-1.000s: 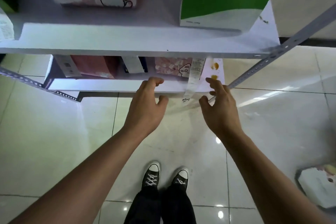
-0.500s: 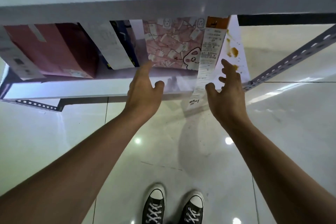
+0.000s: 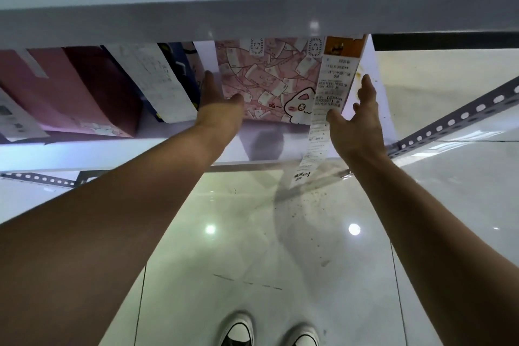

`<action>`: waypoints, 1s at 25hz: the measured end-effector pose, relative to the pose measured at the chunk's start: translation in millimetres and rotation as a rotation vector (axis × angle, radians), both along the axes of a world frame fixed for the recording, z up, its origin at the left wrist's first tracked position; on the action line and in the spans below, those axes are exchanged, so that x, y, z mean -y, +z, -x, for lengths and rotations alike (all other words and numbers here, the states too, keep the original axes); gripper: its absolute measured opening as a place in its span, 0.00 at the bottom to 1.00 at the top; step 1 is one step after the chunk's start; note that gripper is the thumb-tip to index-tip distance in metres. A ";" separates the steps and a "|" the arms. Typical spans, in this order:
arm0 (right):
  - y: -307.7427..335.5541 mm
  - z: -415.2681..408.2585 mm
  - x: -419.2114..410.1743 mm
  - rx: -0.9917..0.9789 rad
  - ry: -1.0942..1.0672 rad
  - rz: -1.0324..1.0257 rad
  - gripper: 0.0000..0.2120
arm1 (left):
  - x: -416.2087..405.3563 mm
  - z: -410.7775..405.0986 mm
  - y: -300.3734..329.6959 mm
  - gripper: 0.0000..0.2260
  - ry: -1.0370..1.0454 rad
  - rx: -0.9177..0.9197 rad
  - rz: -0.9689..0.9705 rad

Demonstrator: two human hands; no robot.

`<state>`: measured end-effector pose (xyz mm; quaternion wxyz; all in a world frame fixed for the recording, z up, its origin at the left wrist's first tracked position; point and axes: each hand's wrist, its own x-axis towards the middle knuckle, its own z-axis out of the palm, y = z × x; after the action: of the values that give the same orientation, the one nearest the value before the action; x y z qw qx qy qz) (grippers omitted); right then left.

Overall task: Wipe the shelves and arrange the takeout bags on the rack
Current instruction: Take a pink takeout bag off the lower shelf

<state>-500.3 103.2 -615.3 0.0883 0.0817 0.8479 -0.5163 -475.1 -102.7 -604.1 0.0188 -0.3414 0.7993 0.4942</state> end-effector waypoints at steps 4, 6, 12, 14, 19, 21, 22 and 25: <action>4.9 9.1 4.3 0.017 0.027 0.098 0.34 | 2.4 17.2 7.4 0.28 0.010 -0.028 -0.118; 5.4 6.5 4.0 0.011 -0.001 0.121 0.31 | 3.8 11.7 8.9 0.27 0.035 -0.069 -0.184; 14.4 -38.8 -5.3 0.032 -0.105 0.143 0.31 | -1.9 -41.0 13.3 0.24 0.068 -0.160 -0.187; 18.8 -60.6 -9.1 0.041 -0.131 0.151 0.31 | -5.0 -61.3 19.3 0.24 0.085 -0.159 -0.209; 36.3 -112.1 -17.6 0.100 -0.196 0.190 0.30 | -16.9 -104.7 41.5 0.24 0.032 -0.138 -0.192; 46.7 -130.0 -23.0 0.125 -0.226 0.221 0.31 | -23.1 -115.4 55.0 0.24 0.015 -0.091 -0.219; 52.2 -138.7 -25.7 0.138 -0.243 0.236 0.32 | -26.1 -120.7 61.9 0.24 0.011 -0.072 -0.232; 66.1 -162.7 -34.7 0.167 -0.275 0.240 0.31 | -35.9 -139.6 80.2 0.24 -0.008 -0.017 -0.230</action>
<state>-337.6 138.0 -549.2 0.0960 0.2281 0.7510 -0.6121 -335.5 -66.7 -524.0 0.0531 -0.3295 0.7390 0.5853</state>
